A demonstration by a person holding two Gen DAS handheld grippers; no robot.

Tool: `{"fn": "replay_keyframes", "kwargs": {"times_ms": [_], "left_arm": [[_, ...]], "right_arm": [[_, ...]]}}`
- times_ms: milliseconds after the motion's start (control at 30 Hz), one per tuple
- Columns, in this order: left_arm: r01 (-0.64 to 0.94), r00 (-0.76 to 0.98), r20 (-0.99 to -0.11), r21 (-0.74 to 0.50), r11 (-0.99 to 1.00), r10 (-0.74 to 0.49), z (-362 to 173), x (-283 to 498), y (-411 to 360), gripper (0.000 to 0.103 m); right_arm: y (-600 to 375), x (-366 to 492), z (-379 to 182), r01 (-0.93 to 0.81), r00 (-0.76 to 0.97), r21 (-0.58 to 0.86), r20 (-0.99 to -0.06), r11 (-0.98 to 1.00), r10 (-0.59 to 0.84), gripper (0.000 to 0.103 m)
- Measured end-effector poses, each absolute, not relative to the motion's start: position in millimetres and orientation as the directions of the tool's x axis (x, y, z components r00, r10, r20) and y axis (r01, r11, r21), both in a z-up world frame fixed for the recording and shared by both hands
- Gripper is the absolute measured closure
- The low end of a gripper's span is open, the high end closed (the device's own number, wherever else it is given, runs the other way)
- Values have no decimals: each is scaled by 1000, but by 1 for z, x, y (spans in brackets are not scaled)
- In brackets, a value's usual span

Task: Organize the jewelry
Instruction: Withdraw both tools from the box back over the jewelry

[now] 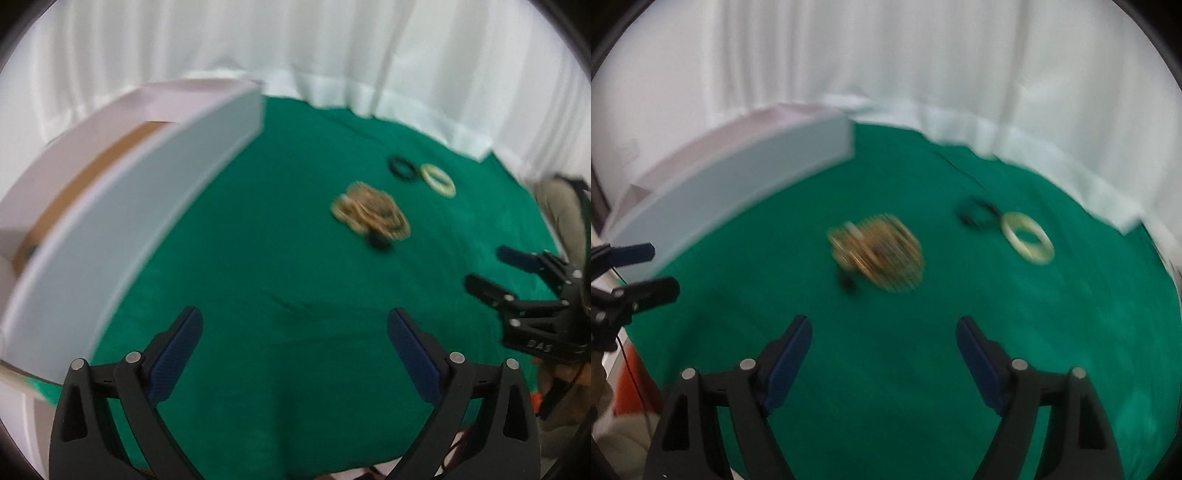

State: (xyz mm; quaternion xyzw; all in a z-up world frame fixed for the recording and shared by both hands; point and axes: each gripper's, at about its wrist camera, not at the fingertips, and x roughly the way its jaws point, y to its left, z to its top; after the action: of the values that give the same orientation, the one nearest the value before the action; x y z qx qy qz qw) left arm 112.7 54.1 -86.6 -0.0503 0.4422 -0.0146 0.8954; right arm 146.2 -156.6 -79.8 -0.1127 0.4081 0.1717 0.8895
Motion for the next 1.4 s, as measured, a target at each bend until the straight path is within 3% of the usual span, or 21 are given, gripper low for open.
{"fn": "replay_keyframes", "kwargs": {"times_ms": [300, 1400], "left_arm": [[57, 550, -834, -21, 998, -49, -134, 129, -3, 3], [56, 512, -858, -10, 998, -37, -147, 133, -5, 1]], "right_arm": [[-236, 120, -129, -211, 576, -29, -811, 977, 100, 21], [-246, 111, -141, -173, 606, -14, -790, 985, 95, 16]]}}
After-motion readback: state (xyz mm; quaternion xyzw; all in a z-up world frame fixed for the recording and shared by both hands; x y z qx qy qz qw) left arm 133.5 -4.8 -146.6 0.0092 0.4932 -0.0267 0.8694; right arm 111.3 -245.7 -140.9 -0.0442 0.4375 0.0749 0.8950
